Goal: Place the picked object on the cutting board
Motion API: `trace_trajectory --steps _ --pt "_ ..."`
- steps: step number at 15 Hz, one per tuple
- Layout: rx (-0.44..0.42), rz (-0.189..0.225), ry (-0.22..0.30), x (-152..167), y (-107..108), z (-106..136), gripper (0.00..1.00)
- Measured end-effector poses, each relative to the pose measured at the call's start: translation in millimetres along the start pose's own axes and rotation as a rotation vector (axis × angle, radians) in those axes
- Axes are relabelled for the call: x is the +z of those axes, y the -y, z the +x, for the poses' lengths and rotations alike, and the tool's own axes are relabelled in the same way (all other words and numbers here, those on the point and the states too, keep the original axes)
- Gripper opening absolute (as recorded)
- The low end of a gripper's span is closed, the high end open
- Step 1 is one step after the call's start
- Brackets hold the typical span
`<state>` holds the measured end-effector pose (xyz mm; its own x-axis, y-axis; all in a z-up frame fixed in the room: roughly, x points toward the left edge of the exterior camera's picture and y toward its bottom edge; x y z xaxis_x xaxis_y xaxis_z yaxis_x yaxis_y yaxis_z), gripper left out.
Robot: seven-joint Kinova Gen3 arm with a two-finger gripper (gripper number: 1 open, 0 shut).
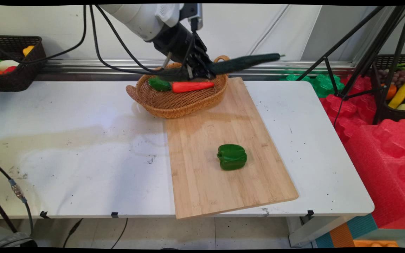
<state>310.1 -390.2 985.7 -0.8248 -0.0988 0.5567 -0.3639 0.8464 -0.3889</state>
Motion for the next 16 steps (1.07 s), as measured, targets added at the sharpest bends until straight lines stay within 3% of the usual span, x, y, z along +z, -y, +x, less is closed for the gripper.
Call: trace_trajectory --steps 8,16 --pt "-0.062 -0.095 0.074 50 -23 5 0.00" --pt "-0.122 -0.202 0.169 115 -37 -15 0.00"
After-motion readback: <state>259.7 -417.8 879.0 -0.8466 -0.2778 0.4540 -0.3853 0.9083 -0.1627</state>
